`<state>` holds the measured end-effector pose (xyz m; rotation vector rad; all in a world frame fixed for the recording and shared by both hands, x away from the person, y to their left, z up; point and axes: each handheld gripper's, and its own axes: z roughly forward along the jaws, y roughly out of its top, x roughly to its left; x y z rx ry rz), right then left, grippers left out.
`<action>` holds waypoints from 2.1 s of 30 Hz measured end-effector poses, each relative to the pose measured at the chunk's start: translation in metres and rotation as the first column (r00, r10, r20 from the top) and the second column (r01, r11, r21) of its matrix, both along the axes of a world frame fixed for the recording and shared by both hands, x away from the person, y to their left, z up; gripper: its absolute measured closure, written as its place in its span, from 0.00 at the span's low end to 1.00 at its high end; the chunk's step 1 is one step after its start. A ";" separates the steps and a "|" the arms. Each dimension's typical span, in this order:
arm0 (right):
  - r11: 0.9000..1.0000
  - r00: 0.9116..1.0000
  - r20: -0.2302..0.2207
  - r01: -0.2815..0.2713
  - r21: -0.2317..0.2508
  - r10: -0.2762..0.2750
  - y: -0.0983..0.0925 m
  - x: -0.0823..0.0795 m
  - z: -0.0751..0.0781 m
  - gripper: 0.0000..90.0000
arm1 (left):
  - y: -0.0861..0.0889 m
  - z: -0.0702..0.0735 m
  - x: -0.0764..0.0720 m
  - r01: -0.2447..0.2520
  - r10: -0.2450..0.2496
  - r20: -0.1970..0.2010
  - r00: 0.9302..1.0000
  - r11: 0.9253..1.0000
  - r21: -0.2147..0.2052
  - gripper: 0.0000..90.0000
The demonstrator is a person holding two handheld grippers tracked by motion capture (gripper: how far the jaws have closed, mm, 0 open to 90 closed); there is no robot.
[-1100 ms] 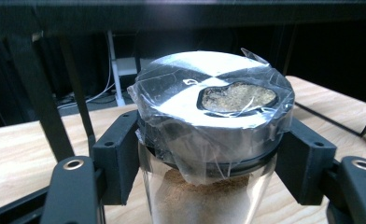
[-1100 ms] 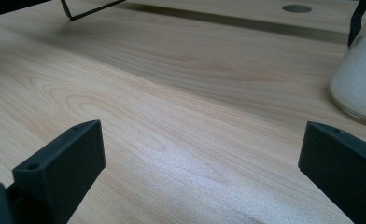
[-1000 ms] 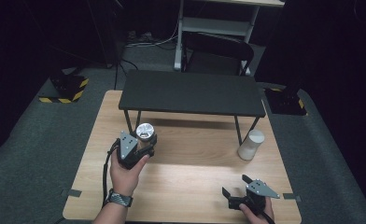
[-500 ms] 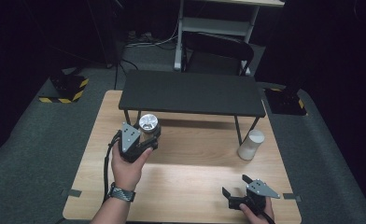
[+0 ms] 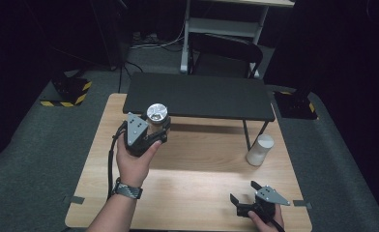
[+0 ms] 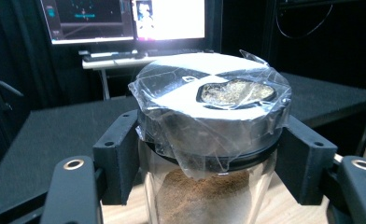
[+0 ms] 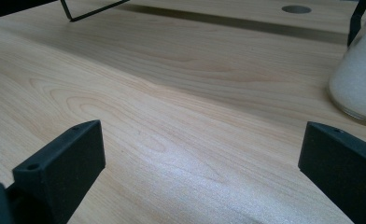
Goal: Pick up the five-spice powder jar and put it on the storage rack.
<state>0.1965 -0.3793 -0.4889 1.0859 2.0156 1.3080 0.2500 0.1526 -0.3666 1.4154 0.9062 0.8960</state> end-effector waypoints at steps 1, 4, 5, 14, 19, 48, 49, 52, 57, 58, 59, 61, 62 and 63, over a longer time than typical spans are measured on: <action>1.000 1.000 0.000 0.000 0.000 0.000 0.000 0.000 0.000 0.00 | 0.000 0.002 0.001 0.001 -0.001 0.003 1.000 1.000 -0.003 0.35; 1.000 1.000 0.000 -0.001 0.000 0.001 0.000 0.000 0.000 0.00 | -0.001 0.008 0.005 0.002 -0.002 0.009 1.000 1.000 -0.007 0.35; 1.000 1.000 0.000 -0.001 -0.001 0.001 0.000 0.000 0.000 0.00 | -0.001 0.010 0.007 0.002 -0.002 0.010 1.000 1.000 -0.011 0.35; 1.000 1.000 0.001 -0.003 -0.001 0.003 0.000 0.000 0.000 0.00 | -0.006 0.022 0.024 -0.010 0.010 0.011 1.000 1.000 -0.018 0.35; 1.000 1.000 0.002 -0.004 -0.002 0.004 0.000 0.000 0.000 0.00 | -0.011 0.026 0.040 -0.024 0.024 0.014 1.000 1.000 -0.017 0.35; 1.000 1.000 0.006 -0.014 -0.002 0.014 -0.001 0.000 0.000 0.00 | -0.032 0.029 0.111 -0.079 0.079 -0.017 0.997 0.997 -0.011 0.35; 1.000 1.000 0.006 -0.014 -0.002 0.014 -0.001 0.000 0.000 0.00 | -0.032 0.028 0.111 -0.079 0.079 -0.018 0.997 0.997 -0.016 0.35; 1.000 1.000 0.004 -0.017 -0.003 0.017 -0.001 0.001 0.000 0.00 | -0.034 0.027 0.114 -0.080 0.080 -0.017 0.997 0.997 -0.014 0.35; 1.000 1.000 0.007 -0.019 -0.003 0.019 -0.001 0.001 0.000 0.00 | -0.035 0.024 0.117 -0.083 0.082 -0.025 0.996 0.997 -0.011 0.35; 1.000 1.000 0.007 -0.020 -0.004 0.020 -0.001 0.001 0.000 0.00 | -0.035 0.024 0.117 -0.083 0.083 -0.025 0.996 0.996 -0.009 0.35; 1.000 1.000 0.007 -0.020 -0.005 0.020 -0.001 0.001 0.000 0.00 | -0.035 0.023 0.118 -0.082 0.082 -0.028 0.996 0.997 -0.010 0.35; 1.000 1.000 0.008 -0.022 -0.006 0.022 -0.001 0.001 0.000 0.00 | -0.035 0.023 0.119 -0.081 0.081 -0.030 0.996 0.997 -0.010 0.35; 1.000 1.000 0.009 -0.022 -0.006 0.022 -0.001 0.001 0.000 0.00 | -0.036 0.021 0.120 -0.081 0.080 -0.031 0.996 0.997 -0.010 0.35; 1.000 1.000 0.009 -0.022 -0.006 0.022 -0.001 0.001 0.000 0.00 | -0.036 0.021 0.120 -0.081 0.080 -0.031 0.996 0.997 -0.010 0.35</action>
